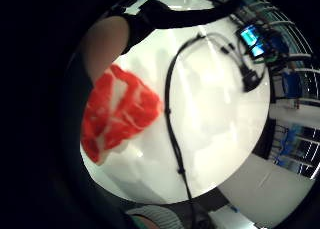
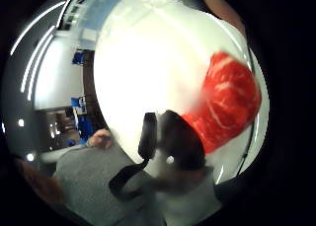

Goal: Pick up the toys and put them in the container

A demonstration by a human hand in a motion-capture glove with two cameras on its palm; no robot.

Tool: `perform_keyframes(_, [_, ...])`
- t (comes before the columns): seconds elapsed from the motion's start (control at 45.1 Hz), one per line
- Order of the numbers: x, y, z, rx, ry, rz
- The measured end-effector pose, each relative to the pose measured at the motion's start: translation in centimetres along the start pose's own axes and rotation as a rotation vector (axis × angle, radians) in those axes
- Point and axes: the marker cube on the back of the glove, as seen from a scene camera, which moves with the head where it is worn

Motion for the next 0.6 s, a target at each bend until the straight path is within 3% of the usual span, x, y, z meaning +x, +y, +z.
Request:
perform_keyframes(0.111, [-0.3, 0.1, 3.9, -0.045, 0.069, 0.029])
perform_keyframes(0.288, [-0.4, 0.4, 4.5, -0.055, 0.106, 0.029])
perform_keyframes(0.598, [-0.8, 0.4, 4.9, 0.233, 0.065, -0.035])
